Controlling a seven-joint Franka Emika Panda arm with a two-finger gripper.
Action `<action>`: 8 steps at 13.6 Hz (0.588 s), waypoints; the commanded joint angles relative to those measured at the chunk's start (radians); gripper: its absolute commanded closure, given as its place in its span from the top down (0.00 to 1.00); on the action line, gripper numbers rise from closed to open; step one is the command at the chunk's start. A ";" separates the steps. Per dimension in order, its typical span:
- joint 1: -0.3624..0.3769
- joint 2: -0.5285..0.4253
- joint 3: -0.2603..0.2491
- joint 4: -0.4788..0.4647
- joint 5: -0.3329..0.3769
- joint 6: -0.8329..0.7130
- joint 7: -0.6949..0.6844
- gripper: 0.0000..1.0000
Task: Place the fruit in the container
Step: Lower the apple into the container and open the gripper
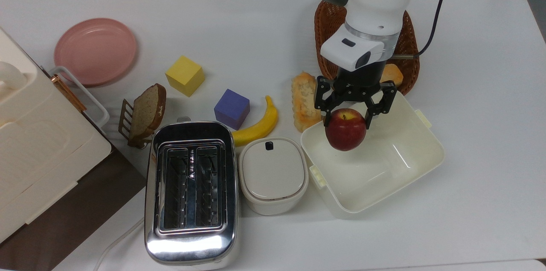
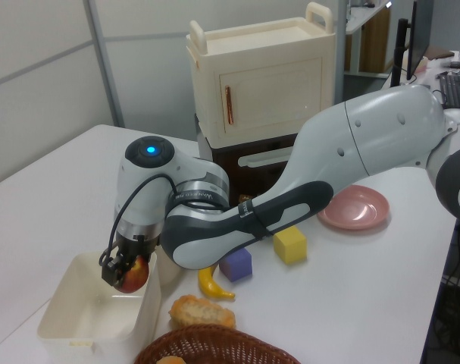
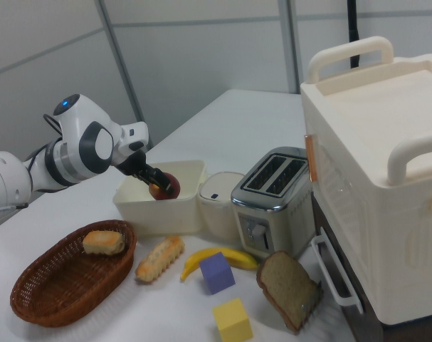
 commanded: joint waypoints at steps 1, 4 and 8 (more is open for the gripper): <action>0.004 -0.012 0.002 -0.029 -0.034 0.014 0.024 0.55; 0.004 -0.010 0.002 -0.035 -0.043 0.016 0.024 0.55; 0.002 -0.001 0.002 -0.035 -0.050 0.014 0.026 0.94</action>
